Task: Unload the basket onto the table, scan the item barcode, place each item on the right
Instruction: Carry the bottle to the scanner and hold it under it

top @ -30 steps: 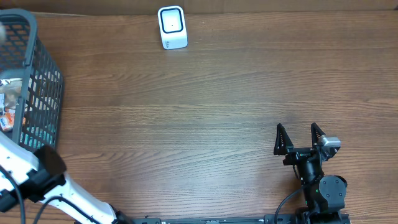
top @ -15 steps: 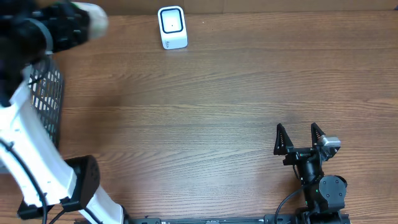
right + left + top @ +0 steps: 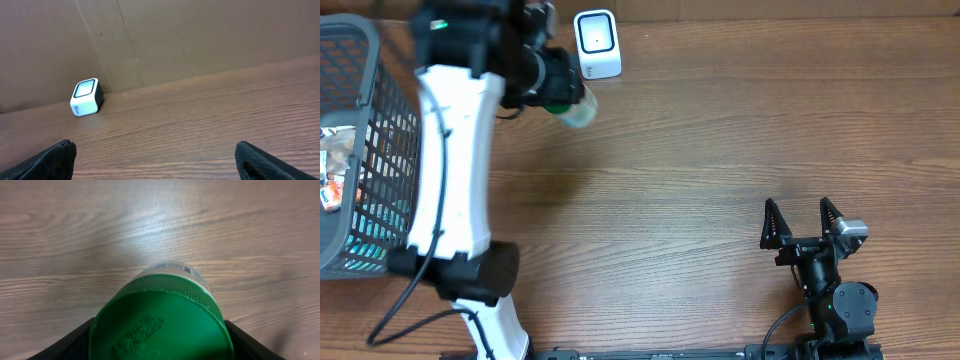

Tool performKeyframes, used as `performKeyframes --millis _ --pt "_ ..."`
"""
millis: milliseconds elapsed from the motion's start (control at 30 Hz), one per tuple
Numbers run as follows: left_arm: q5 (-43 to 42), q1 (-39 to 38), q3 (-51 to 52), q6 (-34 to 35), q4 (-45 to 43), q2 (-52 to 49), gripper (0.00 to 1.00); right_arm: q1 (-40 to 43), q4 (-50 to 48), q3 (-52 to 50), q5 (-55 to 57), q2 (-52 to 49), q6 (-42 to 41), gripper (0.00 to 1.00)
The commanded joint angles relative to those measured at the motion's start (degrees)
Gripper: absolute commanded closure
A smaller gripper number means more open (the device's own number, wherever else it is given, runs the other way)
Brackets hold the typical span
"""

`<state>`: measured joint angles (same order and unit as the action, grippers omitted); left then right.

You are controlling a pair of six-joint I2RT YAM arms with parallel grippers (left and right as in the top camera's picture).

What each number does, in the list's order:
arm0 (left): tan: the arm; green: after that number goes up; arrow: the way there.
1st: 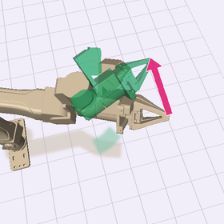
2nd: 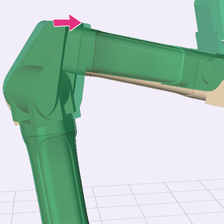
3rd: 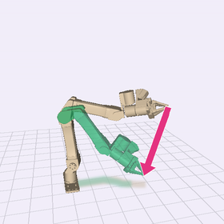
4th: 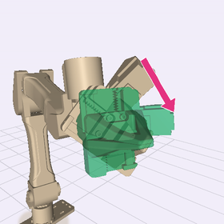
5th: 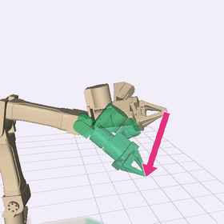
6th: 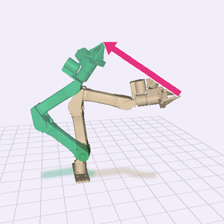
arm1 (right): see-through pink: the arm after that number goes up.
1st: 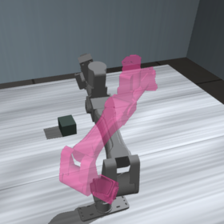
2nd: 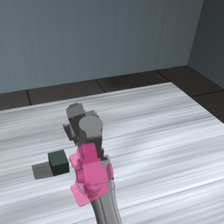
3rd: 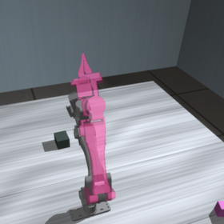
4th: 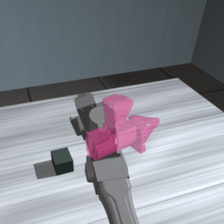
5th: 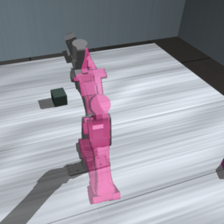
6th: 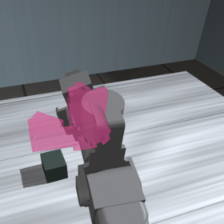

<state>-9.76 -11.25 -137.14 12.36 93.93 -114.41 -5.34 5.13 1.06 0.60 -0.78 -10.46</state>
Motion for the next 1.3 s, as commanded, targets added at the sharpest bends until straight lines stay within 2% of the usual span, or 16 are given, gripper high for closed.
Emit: performKeyframes --millis 0,200,433,633,933,1000,1167,1267 --pt "2.9 -2.4 5.7 1.8 -3.3 -2.4 0.62 -0.2 -0.3 -0.6 0.2 0.6 0.5 0.00" --pt "11.6 -6.8 20.8 6.1 -15.4 -3.7 0.60 -0.2 -0.3 -0.6 0.2 0.6 0.5 0.00" --pt "12.3 -8.4 36.4 10.3 -28.3 -3.7 0.59 -0.2 -0.3 -0.6 0.2 0.6 0.5 0.00" --pt "13.4 -8.2 41.1 10.6 -29.7 -3.7 0.60 -0.2 -0.3 -0.6 0.2 0.6 0.5 0.00" --pt "13.4 -8.3 41.8 11.5 -29.7 -3.7 0.58 -0.2 -0.3 -0.6 0.2 0.6 0.5 0.00" --pt "13.4 -8.4 41.9 11.5 -29.7 -3.7 0.54 -0.2 -0.3 -0.6 0.2 0.6 0.5 0.00" --pt "13.1 -8.4 41.9 11.5 -29.5 -3.7 0.29 -0.2 -0.3 -0.6 0.2 0.6 0.5 0.00" --pt "13.1 -8.4 41.9 11.4 -29.5 -3.7 0.22 -0.2 -0.3 -0.6 0.2 0.6 0.5 0.00"
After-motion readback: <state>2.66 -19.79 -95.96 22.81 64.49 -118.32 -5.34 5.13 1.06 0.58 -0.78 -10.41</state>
